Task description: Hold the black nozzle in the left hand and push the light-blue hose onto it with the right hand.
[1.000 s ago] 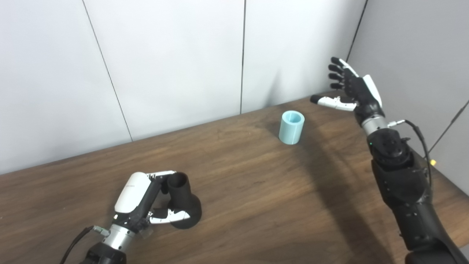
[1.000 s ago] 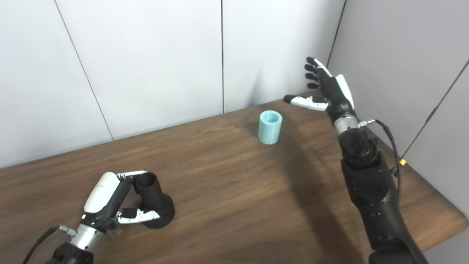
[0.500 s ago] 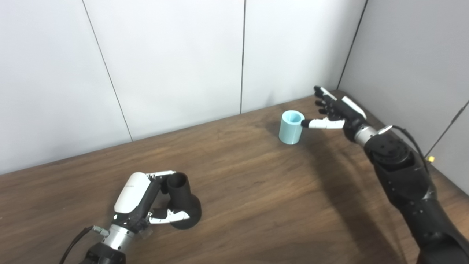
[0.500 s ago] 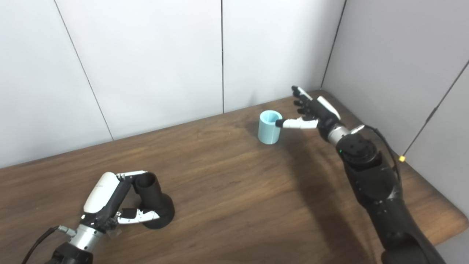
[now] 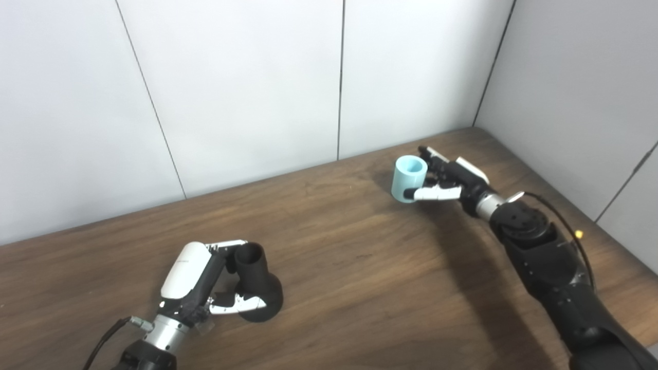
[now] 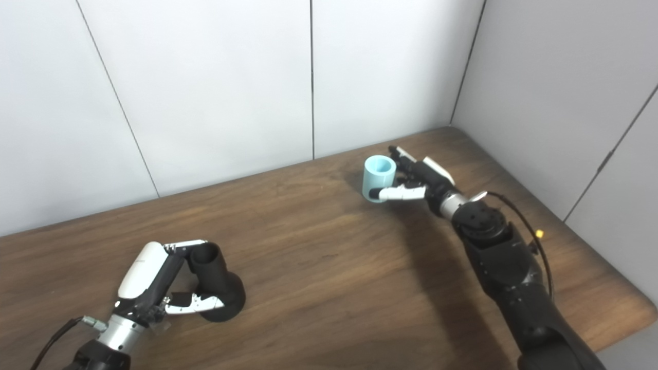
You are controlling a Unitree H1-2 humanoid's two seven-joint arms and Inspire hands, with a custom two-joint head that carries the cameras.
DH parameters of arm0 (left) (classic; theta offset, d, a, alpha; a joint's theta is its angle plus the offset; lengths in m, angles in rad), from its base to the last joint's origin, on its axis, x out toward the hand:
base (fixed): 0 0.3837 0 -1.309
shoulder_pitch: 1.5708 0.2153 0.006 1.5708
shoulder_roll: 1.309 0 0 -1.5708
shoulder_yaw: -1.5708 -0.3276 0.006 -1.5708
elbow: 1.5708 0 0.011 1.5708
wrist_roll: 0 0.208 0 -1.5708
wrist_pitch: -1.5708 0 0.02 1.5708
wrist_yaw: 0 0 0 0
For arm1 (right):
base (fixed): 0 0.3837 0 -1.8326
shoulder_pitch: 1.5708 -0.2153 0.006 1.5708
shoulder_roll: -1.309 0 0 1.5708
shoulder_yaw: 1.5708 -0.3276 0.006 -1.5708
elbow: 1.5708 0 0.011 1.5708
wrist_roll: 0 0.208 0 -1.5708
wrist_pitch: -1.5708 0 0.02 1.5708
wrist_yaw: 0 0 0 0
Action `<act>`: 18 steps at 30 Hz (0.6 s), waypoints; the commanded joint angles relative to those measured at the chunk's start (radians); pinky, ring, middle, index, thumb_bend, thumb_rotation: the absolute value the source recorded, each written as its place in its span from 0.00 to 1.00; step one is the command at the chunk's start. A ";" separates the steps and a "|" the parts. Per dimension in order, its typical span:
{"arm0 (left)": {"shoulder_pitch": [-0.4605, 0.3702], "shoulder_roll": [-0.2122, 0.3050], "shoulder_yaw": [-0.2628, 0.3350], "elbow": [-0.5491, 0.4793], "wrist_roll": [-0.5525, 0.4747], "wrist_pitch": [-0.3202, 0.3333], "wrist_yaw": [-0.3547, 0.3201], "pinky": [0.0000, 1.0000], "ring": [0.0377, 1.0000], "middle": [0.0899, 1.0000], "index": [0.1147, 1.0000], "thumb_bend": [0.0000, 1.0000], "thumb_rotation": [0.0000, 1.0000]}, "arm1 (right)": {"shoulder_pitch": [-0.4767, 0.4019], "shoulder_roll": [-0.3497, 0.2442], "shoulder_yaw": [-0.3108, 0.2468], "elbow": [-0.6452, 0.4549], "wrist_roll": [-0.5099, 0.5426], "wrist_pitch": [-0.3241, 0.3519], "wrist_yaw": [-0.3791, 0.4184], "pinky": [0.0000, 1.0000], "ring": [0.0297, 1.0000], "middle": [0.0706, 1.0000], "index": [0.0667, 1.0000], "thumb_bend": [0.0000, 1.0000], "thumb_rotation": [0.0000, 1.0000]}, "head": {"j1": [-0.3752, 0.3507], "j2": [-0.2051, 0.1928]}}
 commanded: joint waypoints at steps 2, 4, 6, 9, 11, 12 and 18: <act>0.113 0.036 -0.035 0.097 0.000 0.012 -0.037 0.40 0.40 0.42 0.42 0.50 0.00 | -0.044 0.004 -0.007 0.021 -0.007 -0.029 -0.032 0.90 0.94 1.00 1.00 0.87 0.26 | 0.001 0.001; 0.116 0.038 -0.029 0.093 -0.007 0.012 -0.047 0.39 0.40 0.41 0.43 0.50 0.00 | -0.050 0.017 -0.002 0.043 -0.027 -0.045 -0.063 0.88 0.92 0.99 1.00 0.87 0.27 | 0.004 0.003; 0.119 0.041 -0.027 0.087 -0.007 0.012 -0.050 0.39 0.39 0.41 0.43 0.50 0.00 | -0.056 0.024 0.004 0.060 -0.038 -0.055 -0.082 0.86 0.90 0.98 1.00 0.90 0.30 | 0.006 0.006; 0.119 0.046 -0.029 0.086 -0.006 0.012 -0.043 0.39 0.40 0.41 0.43 0.50 0.00 | -0.075 0.041 0.008 0.099 -0.059 -0.055 -0.124 0.84 0.87 0.95 0.99 0.90 0.28 | 0.008 0.009; 0.117 0.047 -0.030 0.089 -0.007 0.012 -0.036 0.39 0.40 0.42 0.43 0.50 0.00 | -0.083 0.056 0.011 0.112 -0.076 -0.051 -0.159 0.82 0.85 0.94 0.97 0.85 0.22 | 0.013 0.013; 0.117 0.047 -0.029 0.091 -0.010 0.012 -0.036 0.39 0.40 0.42 0.43 0.50 0.00 | -0.088 0.064 0.010 0.122 -0.082 -0.055 -0.176 0.81 0.84 0.93 0.97 0.83 0.19 | 0.013 0.013; 0.121 0.054 -0.031 0.082 -0.013 0.012 -0.031 0.38 0.39 0.41 0.43 0.50 0.00 | -0.109 0.101 0.011 0.176 -0.115 -0.070 -0.265 0.75 0.80 0.88 0.92 0.78 0.09 | 0.015 0.019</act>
